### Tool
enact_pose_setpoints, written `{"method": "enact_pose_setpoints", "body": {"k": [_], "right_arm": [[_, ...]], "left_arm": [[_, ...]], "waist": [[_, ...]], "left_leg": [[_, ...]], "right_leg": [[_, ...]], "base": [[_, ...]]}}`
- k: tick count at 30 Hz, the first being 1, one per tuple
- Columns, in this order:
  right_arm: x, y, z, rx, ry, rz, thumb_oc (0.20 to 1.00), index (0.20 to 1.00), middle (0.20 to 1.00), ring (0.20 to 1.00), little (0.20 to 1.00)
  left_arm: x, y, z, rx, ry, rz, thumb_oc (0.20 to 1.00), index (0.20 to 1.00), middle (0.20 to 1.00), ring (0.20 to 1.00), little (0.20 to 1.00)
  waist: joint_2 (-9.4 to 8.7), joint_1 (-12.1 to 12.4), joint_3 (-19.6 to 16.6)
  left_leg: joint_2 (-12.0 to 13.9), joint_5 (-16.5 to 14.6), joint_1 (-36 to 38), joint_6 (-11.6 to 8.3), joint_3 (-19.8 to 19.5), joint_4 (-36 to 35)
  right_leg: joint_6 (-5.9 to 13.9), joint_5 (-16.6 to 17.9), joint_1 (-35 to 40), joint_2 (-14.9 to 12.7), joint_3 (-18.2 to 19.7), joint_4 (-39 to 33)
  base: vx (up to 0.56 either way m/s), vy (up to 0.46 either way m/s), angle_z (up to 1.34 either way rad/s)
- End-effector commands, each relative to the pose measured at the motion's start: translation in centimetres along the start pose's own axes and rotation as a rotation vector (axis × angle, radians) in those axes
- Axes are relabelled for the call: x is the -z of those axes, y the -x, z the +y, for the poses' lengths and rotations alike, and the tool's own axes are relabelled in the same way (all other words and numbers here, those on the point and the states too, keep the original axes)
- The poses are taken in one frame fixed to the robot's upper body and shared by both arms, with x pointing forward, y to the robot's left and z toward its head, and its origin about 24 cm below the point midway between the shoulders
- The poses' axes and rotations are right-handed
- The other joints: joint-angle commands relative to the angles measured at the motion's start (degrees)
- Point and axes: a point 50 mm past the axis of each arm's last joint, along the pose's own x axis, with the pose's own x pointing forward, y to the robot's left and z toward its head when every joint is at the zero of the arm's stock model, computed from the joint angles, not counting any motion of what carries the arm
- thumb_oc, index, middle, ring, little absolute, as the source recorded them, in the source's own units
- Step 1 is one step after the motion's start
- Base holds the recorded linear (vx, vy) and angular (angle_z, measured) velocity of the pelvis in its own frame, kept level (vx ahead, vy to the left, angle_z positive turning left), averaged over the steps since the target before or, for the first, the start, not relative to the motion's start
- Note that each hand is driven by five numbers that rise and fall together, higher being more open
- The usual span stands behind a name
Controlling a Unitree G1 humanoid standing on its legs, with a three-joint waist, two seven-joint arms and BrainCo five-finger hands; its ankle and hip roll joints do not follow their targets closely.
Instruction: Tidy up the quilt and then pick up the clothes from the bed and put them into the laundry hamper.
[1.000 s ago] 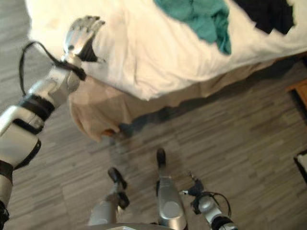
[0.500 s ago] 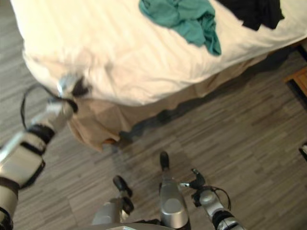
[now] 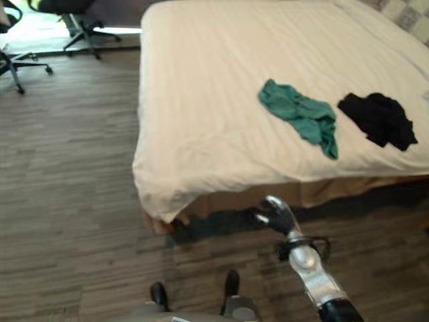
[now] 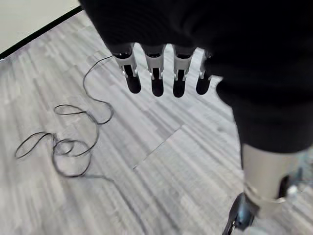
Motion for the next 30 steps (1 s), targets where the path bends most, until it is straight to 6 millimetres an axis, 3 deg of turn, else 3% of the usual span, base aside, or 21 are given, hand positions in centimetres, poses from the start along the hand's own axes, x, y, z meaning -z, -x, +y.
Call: {"method": "enact_pose_setpoints", "body": {"k": [1,2,3,4,5,6,7,8,9,10,12,14,15,16,18,21,24,27,28,29,30], "right_arm": [[-13.0,-7.3,-5.6,0.204,0.090,-0.481,0.200,0.200,0.200,0.200,0.200],[-14.8,-8.6,-5.9,0.247,0.099,-0.510,0.200,0.200,0.200,0.200,0.200],[-16.2,-12.2,-5.9,0.281,0.061,-0.459,0.200,0.200,0.200,0.200,0.200],[-19.9,-12.0,-10.2,0.345,0.194,-0.559,0.200,0.200,0.200,0.200,0.200],[-19.9,-12.0,-10.2,0.346,0.195,-0.560,0.200,0.200,0.200,0.200,0.200],[-23.8,-11.0,-9.5,0.323,0.144,-0.704,0.200,0.200,0.200,0.200,0.200],[-24.7,-10.9,-10.2,0.340,0.136,-0.719,0.200,0.200,0.200,0.200,0.200],[-20.7,-13.5,-6.2,0.313,0.053,-0.519,0.200,0.200,0.200,0.200,0.200],[-20.7,-13.6,-6.2,0.314,0.052,-0.523,0.200,0.200,0.200,0.200,0.200],[-22.9,-13.5,-10.7,0.409,0.101,-0.564,0.200,0.200,0.200,0.200,0.200],[-22.1,-14.8,-9.0,0.375,0.068,-0.484,0.200,0.200,0.200,0.200,0.200],[-19.0,-15.1,-5.4,0.253,0.054,-0.386,0.200,0.200,0.200,0.200,0.200],[-19.0,-15.1,-5.4,0.253,0.054,-0.385,0.200,0.200,0.200,0.200,0.200],[-16.3,-14.3,-1.3,0.123,0.030,-0.330,0.200,0.200,0.200,0.200,0.200],[-15.4,-13.8,0.4,0.065,0.016,-0.312,0.200,0.200,0.200,0.200,0.200],[-12.9,-10.2,9.0,-0.277,-0.079,-0.271,0.200,0.200,0.200,0.200,0.200],[-13.2,-8.4,11.2,-0.403,-0.144,-0.308,0.200,0.200,0.200,0.200,0.200],[-15.9,-7.2,10.1,-0.439,-0.264,-0.454,0.200,0.200,0.200,0.200,0.200],[-18.7,-7.0,7.0,-0.355,-0.329,-0.601,0.200,0.200,0.200,0.200,0.200],[-18.7,-7.0,6.9,-0.354,-0.329,-0.602,0.200,0.200,0.200,0.200,0.200],[-20.4,-7.3,4.3,-0.247,-0.346,-0.686,0.200,0.200,0.200,0.200,0.200]], "left_arm": [[-7.0,-1.4,4.3,-0.119,0.012,-0.168,1.000,1.000,1.000,1.000,1.000],[-8.7,-1.4,4.5,-0.127,0.015,-0.217,1.000,1.000,1.000,1.000,1.000],[-11.6,-1.1,4.3,-0.130,-0.100,-0.334,1.000,1.000,1.000,1.000,1.000],[-12.1,-1.0,5.4,-0.167,-0.117,-0.376,1.000,1.000,1.000,1.000,1.000],[-12.2,-1.0,5.4,-0.168,-0.116,-0.378,1.000,1.000,1.000,1.000,1.000],[-15.2,-0.4,6.8,-0.220,-0.126,-0.484,1.000,1.000,1.000,1.000,1.000],[-16.5,-0.1,7.1,-0.239,-0.131,-0.525,1.000,1.000,1.000,1.000,1.000],[-20.0,1.1,5.7,-0.208,-0.193,-0.649,1.000,1.000,1.000,1.000,1.000],[-20.0,1.1,5.7,-0.210,-0.192,-0.649,1.000,1.000,1.000,1.000,1.000],[-20.4,1.6,6.6,-0.235,-0.195,-0.711,1.000,1.000,1.000,1.000,1.000],[-23.8,3.4,8.4,-0.301,-0.178,-0.853,1.000,1.000,1.000,1.000,1.000],[-26.2,5.4,9.2,-0.323,-0.133,-0.980,1.000,1.000,1.000,1.000,1.000],[-26.2,5.4,9.2,-0.322,-0.133,-0.980,1.000,1.000,1.000,1.000,1.000],[-26.7,5.5,8.9,-0.325,-0.133,-0.982,1.000,1.000,1.000,1.000,1.000],[-26.6,5.3,8.6,-0.322,-0.145,-0.966,1.000,1.000,1.000,1.000,1.000],[-25.4,3.9,6.9,-0.286,-0.236,-0.871,1.000,1.000,1.000,1.000,1.000],[-23.8,2.8,6.1,-0.257,-0.269,-0.798,1.000,1.000,1.000,1.000,1.000],[-22.1,1.8,6.4,-0.250,-0.267,-0.717,1.000,1.000,1.000,1.000,1.000],[-21.1,1.3,7.5,-0.267,-0.255,-0.671,1.000,1.000,1.000,1.000,1.000],[-21.2,1.3,7.5,-0.267,-0.255,-0.671,1.000,1.000,1.000,1.000,1.000],[-20.7,1.1,8.3,-0.288,-0.230,-0.649,1.000,1.000,1.000,1.000,1.000]], "waist": [[2.05,4.5,7.7],[1.94,5.7,9.5],[3.76,9.8,12.2],[3.40,9.6,13.7],[3.46,9.6,13.7],[2.83,9.2,16.8],[2.64,9.2,17.9],[4.14,11.0,19.3],[4.11,10.8,19.3],[4.74,11.4,19.6],[5.80,11.8,20.9],[6.64,12.0,20.9],[6.65,12.0,20.9],[6.69,11.8,20.9],[6.64,11.7,20.9],[5.70,11.3,19.7],[4.60,10.8,17.9],[2.98,9.8,16.2],[2.31,8.5,16.1],[2.27,8.6,16.1],[2.24,7.5,16.9]], "left_leg": [[1.3,-0.3,1.1,-1.80,-2.1,0.1],[1.6,0.1,-0.3,-2.07,-3.0,0.4],[1.5,1.2,-3.6,-2.46,-5.8,0.8],[1.8,2.1,-5.3,-2.72,-6.2,1.0],[1.8,2.3,-5.5,-2.68,-6.3,0.9],[2.5,2.9,-7.7,-3.08,-5.7,1.3],[2.5,3.2,-9.1,-3.19,-6.0,1.5],[2.2,3.2,-10.5,-3.26,-6.8,1.7],[2.2,3.2,-10.6,-3.28,-6.9,1.8],[2.1,4.2,-12.3,-3.74,-7.9,1.6],[1.9,5.0,-14.9,-3.73,-8.7,1.5],[1.4,5.5,-16.6,-3.52,-9.2,0.7],[1.4,5.5,-16.6,-3.52,-9.2,0.7],[0.9,5.2,-16.5,-3.32,-9.4,0.4],[0.7,4.9,-15.9,-3.21,-9.6,0.3],[-0.2,2.8,-12.6,-2.69,-9.7,0.3],[-0.9,1.3,-10.2,-2.13,-9.2,0.5],[-2.1,-0.5,-7.1,-0.77,-8.2,1.0],[-2.7,-2.1,-4.9,0.53,-7.1,1.5],[-2.7,-1.9,-5.1,0.59,-7.0,1.5],[-3.1,-3.0,-2.4,1.75,-4.9,1.2]], "right_leg": [[6.21,-6.5,0.5,-2.7,1.3,3.0],[6.12,-6.6,-0.4,-2.8,0.7,3.5],[6.01,-6.7,-2.0,-3.5,-1.4,4.4],[6.10,-6.6,-3.5,-3.7,-1.5,5.0],[6.07,-6.5,-3.7,-3.7,-1.5,5.0],[6.11,-5.9,-6.6,-3.9,-1.0,6.1],[6.07,-5.8,-7.5,-4.0,-1.1,6.3],[6.12,-6.0,-7.8,-4.5,-2.4,6.5],[6.12,-6.0,-7.9,-4.5,-2.5,6.5],[6.40,-6.1,-8.5,-4.9,-3.4,6.5],[6.58,-6.3,-10.5,-5.6,-4.3,7.7],[6.88,-6.6,-12.4,-6.2,-5.1,8.8],[6.89,-6.6,-12.4,-6.2,-5.1,8.8],[7.02,-6.8,-12.1,-6.6,-5.6,9.1],[7.04,-6.9,-11.5,-6.8,-5.6,8.9],[7.21,-6.6,-8.1,-7.2,-5.5,7.7],[7.52,-6.3,-6.2,-7.4,-5.1,7.2],[7.98,-5.8,-5.1,-8.1,-4.0,8.5],[8.69,-5.8,-6.4,-9.3,-2.5,14.3],[8.68,-5.6,-6.6,-9.4,-2.5,14.3],[10.14,-2.8,-10.0,-11.4,-0.3,20.9]], "base": [[-0.24,-0.050,0.54],[-0.23,-0.033,0.65],[-0.29,-0.011,0.45],[-0.21,0.013,0.34],[-0.19,0.069,0.52],[-0.16,0.044,0.99],[-0.20,0.013,0.95],[-0.09,-0.035,0.21],[-0.08,-0.021,-0.23],[-0.08,0.011,-0.05],[-0.08,0.046,0.45],[-0.02,0.071,0.53],[0.02,0.048,0.54],[0.02,0.031,0.23],[0.03,0.034,0.12],[0.07,0.078,0.07],[0.11,0.111,0.00],[0.08,0.157,-0.03],[0.04,0.204,-0.15],[0.01,0.297,-0.34],[-0.01,0.154,-0.41]]}}
